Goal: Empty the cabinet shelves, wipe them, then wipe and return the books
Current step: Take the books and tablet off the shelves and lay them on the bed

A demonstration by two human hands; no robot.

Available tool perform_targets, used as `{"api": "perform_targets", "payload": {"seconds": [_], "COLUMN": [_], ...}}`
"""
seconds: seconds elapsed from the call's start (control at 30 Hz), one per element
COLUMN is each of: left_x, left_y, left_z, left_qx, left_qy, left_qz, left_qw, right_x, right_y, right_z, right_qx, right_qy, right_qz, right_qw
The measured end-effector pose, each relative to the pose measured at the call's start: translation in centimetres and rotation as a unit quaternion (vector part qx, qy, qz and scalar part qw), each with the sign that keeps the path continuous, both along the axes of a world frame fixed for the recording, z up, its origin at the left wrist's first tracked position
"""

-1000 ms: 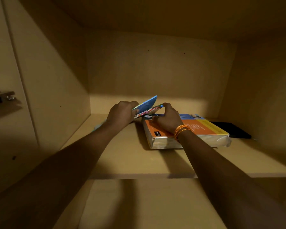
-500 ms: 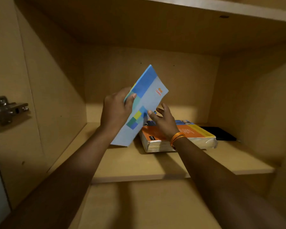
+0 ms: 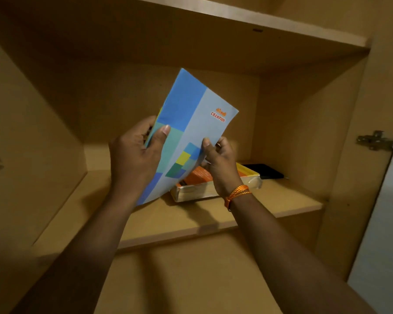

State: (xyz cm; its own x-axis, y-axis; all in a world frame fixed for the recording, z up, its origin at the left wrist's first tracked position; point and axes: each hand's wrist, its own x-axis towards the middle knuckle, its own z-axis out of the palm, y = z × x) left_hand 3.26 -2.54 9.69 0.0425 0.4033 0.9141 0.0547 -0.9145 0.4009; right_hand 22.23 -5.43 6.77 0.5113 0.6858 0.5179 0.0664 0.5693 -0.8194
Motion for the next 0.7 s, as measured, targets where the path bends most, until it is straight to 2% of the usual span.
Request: {"api": "perform_targets", "payload": {"seconds": [0.17,0.3,0.4,0.53,0.7], "left_x": [0.5,2.2,3.9,6.5,9.7], "left_y": [-2.5,-5.2,-7.3,-11.3,-20.0], "left_z": [1.2,0.8,-0.1,-2.4,-6.8], "left_qx": [0.012,-0.041,-0.103,-0.160,-0.230], "left_qy": [0.014,0.003,-0.014,-0.020,0.041], "left_qz": [-0.071,-0.177,-0.259,-0.319,-0.429], "left_qw": [0.997,0.983,0.960,0.934,0.872], "right_x": [-0.4,0.0,0.7,1.3,1.7], "right_y": [-4.8,-10.1,-14.2,-20.8,-32.5], "right_z": [0.0,0.1,0.2,-0.8,-3.1], "right_qx": [0.063,0.117,0.144,0.135,0.139], "right_qy": [0.021,0.035,0.026,0.007,0.015], "right_qz": [-0.066,-0.119,-0.164,-0.231,-0.344], "right_qw": [0.996,0.985,0.976,0.964,0.928]}}
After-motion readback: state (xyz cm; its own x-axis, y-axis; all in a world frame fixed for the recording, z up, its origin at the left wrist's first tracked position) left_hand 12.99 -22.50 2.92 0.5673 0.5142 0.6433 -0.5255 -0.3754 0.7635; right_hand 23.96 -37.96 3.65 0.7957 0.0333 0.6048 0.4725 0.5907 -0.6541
